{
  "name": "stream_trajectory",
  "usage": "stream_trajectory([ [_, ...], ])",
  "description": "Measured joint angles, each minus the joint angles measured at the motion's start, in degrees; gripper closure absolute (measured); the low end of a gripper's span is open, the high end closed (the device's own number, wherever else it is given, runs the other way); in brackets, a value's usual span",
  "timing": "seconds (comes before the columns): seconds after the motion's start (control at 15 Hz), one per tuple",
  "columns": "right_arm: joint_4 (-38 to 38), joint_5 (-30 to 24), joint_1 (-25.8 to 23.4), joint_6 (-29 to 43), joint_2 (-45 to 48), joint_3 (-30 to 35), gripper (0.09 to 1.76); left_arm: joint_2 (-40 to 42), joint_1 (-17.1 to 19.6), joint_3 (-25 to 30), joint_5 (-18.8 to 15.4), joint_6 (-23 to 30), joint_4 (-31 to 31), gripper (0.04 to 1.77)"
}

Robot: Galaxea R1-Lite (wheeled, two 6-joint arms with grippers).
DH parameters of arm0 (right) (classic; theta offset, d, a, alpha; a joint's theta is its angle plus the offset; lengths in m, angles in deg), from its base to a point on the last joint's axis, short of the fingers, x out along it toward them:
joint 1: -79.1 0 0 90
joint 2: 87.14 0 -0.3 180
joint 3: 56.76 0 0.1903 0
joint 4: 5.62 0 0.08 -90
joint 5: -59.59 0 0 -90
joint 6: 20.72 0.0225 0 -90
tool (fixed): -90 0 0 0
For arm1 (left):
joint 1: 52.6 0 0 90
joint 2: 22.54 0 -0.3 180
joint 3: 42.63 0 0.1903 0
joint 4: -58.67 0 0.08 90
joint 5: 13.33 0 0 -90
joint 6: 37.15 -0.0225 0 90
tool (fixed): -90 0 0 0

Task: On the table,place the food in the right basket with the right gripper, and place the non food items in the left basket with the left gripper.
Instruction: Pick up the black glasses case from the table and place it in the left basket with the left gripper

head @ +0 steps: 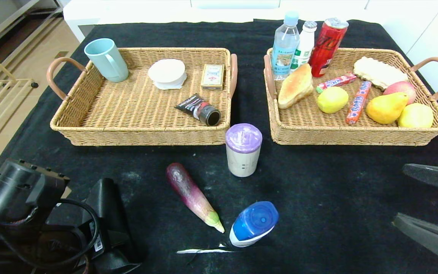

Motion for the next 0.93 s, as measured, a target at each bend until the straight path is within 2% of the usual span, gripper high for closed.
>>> stream_trajectory([
  [0.6, 0.0, -0.1, 0.0, 0.0, -0.2, 0.0, 0.15, 2.7, -0.1, -0.4, 0.2, -0.8, 1.1, 0.95],
  [0.93, 0.0, 0.0, 0.0, 0.0, -0.4, 0.1, 0.15, 11.7, -0.6, -1.0, 0.6, -9.3, 1.8, 0.95],
])
